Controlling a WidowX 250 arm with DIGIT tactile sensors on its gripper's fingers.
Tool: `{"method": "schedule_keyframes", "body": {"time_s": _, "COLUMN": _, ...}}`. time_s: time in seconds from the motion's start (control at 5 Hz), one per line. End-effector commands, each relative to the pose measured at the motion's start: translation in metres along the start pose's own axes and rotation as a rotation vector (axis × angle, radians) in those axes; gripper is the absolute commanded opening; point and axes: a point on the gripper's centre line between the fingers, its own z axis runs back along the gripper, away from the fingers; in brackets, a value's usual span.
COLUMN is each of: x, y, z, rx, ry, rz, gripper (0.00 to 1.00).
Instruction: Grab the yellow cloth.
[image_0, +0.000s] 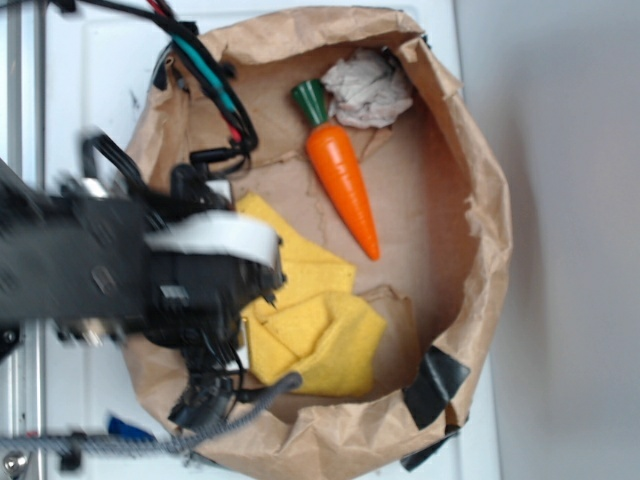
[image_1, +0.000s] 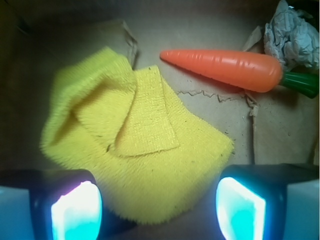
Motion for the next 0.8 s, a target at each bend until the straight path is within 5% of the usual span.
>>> {"method": "schedule_keyframes", "body": {"time_s": 0.0, "x": 0.048, "y": -0.019, "z": -0.007, "rx": -0.008, "ry": 0.024, "rz": 0.05, "gripper": 1.0}}
{"method": "schedule_keyframes", "body": {"time_s": 0.4, "x": 0.06, "y": -0.024, "z": -0.007, "rx": -0.058, "ry": -0.014, "rz": 0.032, "gripper": 1.0}}
{"method": "schedule_keyframes", "body": {"time_s": 0.6, "x": 0.058, "y": -0.032, "z": -0.031, "rx": -0.017, "ry": 0.008, "rz": 0.024, "gripper": 1.0}}
